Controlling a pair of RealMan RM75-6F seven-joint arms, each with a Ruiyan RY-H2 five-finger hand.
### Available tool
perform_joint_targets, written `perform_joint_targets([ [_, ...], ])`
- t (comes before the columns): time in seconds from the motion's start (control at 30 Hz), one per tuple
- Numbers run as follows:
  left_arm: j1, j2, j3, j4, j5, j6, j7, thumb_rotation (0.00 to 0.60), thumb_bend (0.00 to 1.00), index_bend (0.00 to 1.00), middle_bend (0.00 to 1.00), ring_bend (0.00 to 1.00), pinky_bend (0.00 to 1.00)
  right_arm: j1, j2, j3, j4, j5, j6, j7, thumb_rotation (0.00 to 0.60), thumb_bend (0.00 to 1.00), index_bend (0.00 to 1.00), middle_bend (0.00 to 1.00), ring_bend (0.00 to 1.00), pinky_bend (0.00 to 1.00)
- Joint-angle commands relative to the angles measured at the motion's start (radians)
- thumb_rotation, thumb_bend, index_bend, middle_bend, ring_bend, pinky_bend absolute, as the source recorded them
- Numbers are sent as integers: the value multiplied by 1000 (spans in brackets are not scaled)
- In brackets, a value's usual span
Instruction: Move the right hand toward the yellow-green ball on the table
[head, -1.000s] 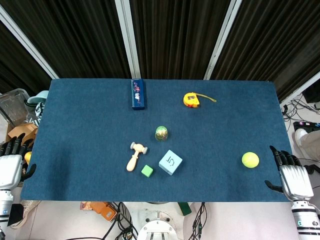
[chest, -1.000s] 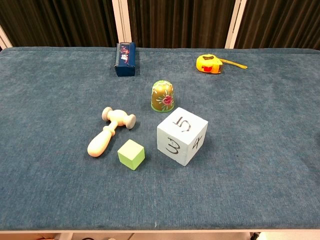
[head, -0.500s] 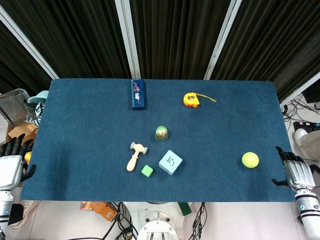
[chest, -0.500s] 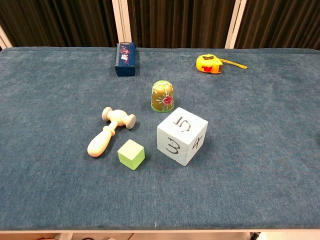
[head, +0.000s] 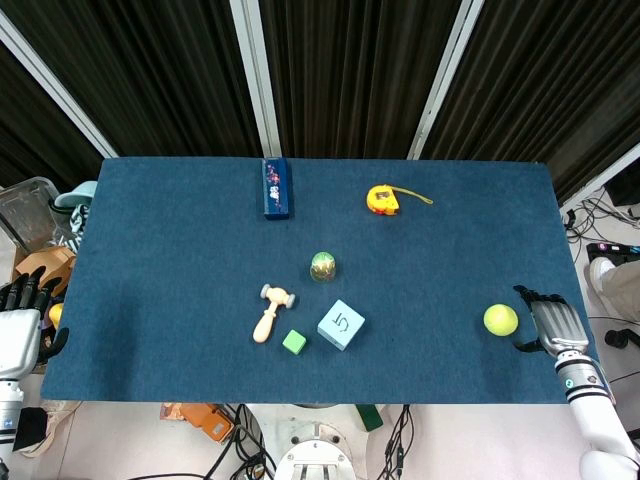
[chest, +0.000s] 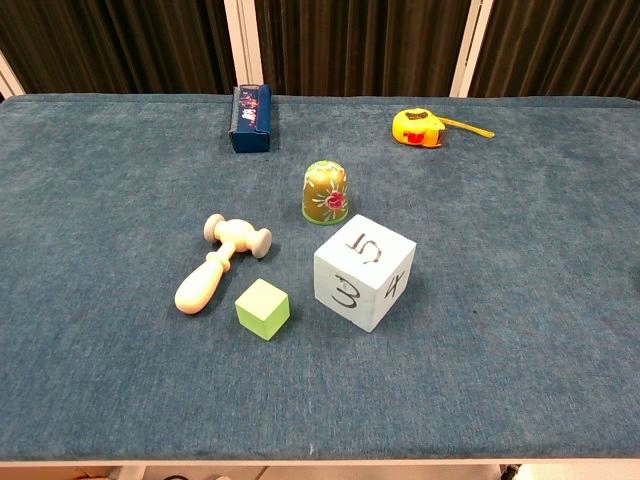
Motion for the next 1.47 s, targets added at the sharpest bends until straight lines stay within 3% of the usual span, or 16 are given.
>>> perform_joint_targets([
  [0.03,0,1,-1,0,-1,0,-1,600,280,139,0,0,111,13,-15,1,11,3,-6,-7,600,254,242,349,380,284],
  [0.2,0,2,0,0,-3,-3,0,600,280,139,0,0,111,38,-30,-11,17,6,-43,-21,600,255,303,405,459,428],
  [0.33,-1,3,-1,-1,-6,-4,2,600,280,139,0,0,112,52,-45,-16,29,5,-54,-26,600,255,350,432,495,488],
  [0.43,-1,3,0,-2,-5,-5,1,600,281,138,0,0,111,58,-51,-17,37,-8,-55,-8,600,266,434,482,551,562],
  [0.57,0,5,0,-4,-9,-6,-2,600,281,139,0,0,112,56,-54,-11,48,-42,-23,31,600,384,589,569,643,650],
  [0.87,1,4,2,-6,-5,-3,2,600,280,139,0,0,111,44,-23,37,28,-169,128,156,600,397,623,574,664,673],
  [1.13,3,5,1,-8,-7,-1,1,600,280,139,0,0,112,18,-107,171,63,-315,511,236,600,398,658,595,698,703],
  [1.23,3,5,3,-8,-5,-1,2,600,280,138,0,0,112,31,-99,202,40,-330,546,231,600,398,659,595,698,704],
  [1.47,4,6,0,-9,-8,1,0,600,281,139,0,0,112,73,-48,221,-46,-332,498,165,600,398,659,595,698,706],
])
